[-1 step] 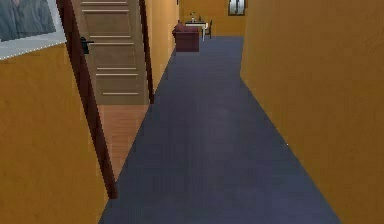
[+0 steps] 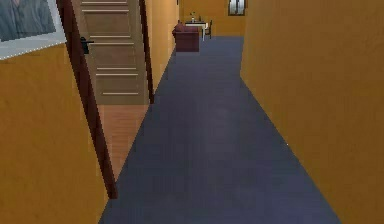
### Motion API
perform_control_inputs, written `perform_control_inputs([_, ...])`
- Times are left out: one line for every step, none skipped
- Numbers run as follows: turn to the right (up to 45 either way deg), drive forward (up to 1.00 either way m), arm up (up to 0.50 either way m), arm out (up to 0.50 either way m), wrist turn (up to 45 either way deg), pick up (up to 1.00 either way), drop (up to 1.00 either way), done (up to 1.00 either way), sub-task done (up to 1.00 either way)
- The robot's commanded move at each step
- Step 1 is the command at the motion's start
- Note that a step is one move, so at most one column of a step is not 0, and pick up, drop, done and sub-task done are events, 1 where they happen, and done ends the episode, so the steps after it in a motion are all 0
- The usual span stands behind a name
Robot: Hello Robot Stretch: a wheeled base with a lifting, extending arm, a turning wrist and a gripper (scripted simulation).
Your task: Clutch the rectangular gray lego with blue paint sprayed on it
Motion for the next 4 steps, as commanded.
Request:
perform_control_inputs([0.0,0.0,0.2,0.0,0.0,0.0,0.0,0.0,0.0])
perform_control_inputs([0.0,0.0,0.0,0.46,0.0,0.0,0.0,0.0,0.0])
perform_control_inputs([0.0,0.0,0.0,0.0,45.0,0.0,0.0,0.0,0.0])
perform_control_inputs([0.0,0.0,0.0,0.0,45.0,0.0,0.0,0.0,0.0])
